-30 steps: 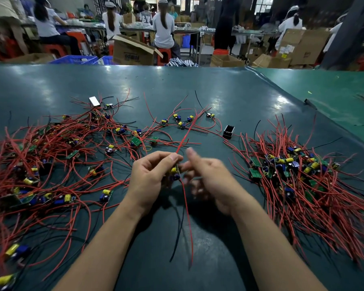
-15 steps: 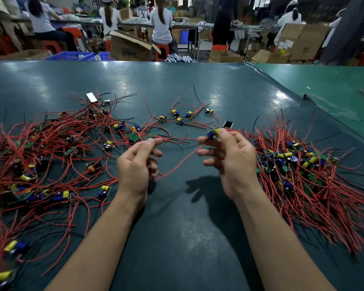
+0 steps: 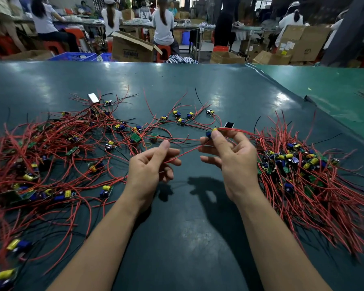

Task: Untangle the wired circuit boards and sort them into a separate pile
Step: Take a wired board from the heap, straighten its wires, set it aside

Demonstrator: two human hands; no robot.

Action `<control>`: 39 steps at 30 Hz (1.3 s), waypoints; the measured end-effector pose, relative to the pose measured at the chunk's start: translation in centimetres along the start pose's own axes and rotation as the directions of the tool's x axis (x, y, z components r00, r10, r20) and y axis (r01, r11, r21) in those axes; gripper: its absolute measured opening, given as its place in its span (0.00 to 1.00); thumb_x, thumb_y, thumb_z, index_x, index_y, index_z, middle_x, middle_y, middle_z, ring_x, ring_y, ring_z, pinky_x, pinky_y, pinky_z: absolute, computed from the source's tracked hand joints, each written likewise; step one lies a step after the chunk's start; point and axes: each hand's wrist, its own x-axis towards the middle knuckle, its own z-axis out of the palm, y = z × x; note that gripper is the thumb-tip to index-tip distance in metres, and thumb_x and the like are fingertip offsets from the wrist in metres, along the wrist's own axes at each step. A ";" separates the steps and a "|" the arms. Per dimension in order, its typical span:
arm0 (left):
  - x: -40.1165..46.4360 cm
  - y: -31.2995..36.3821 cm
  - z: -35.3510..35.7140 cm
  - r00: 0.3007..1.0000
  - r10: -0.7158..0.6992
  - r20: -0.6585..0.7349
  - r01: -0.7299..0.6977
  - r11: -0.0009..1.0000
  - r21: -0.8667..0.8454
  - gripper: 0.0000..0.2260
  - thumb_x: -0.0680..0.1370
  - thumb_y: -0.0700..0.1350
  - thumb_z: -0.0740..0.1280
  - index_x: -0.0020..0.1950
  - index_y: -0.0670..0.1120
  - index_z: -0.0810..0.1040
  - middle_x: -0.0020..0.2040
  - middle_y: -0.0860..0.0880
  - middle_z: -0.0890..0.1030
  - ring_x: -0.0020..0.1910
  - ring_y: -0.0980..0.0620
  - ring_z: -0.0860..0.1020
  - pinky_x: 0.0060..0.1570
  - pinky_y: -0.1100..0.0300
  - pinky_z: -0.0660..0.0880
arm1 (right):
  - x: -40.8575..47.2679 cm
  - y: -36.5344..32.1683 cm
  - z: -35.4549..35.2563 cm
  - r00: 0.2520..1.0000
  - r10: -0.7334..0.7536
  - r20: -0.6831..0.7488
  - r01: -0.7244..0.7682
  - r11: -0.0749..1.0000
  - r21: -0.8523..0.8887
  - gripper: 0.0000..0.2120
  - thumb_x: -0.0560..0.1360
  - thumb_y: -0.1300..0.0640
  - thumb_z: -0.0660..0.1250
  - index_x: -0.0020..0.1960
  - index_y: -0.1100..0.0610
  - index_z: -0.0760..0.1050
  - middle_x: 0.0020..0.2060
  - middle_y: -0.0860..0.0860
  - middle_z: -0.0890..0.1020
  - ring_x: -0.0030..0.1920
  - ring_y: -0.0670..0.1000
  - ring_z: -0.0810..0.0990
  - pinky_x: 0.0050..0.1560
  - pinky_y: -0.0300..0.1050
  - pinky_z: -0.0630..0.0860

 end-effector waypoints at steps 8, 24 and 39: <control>0.8 0.5 -0.5 0.973 0.014 -0.229 -0.046 0.989 -0.138 0.16 0.81 0.50 0.64 0.39 0.43 0.81 0.29 0.46 0.80 0.21 0.55 0.69 0.22 0.66 0.66 | 0.2 -0.3 0.0 0.956 -0.175 -0.236 0.162 0.984 -0.074 0.02 0.76 0.66 0.69 0.48 0.61 0.76 0.36 0.56 0.81 0.29 0.51 0.80 0.28 0.42 0.78; 0.2 1.1 -2.7 0.773 0.612 -0.169 -0.106 0.387 0.916 0.08 0.78 0.50 0.67 0.43 0.48 0.82 0.39 0.47 0.83 0.41 0.41 0.78 0.39 0.55 0.72 | 0.3 -0.4 -0.9 0.839 0.277 -0.468 -0.151 0.945 0.289 0.11 0.81 0.54 0.62 0.41 0.55 0.74 0.30 0.49 0.79 0.24 0.45 0.76 0.24 0.33 0.70; 1.7 2.9 -10.4 0.773 0.302 -0.558 0.560 0.088 0.824 0.16 0.80 0.55 0.62 0.57 0.47 0.83 0.63 0.40 0.75 0.66 0.37 0.66 0.66 0.42 0.60 | -0.7 1.0 0.9 0.946 0.203 -0.252 -0.215 0.976 -0.021 0.11 0.81 0.55 0.63 0.41 0.56 0.75 0.26 0.47 0.79 0.22 0.45 0.71 0.22 0.35 0.65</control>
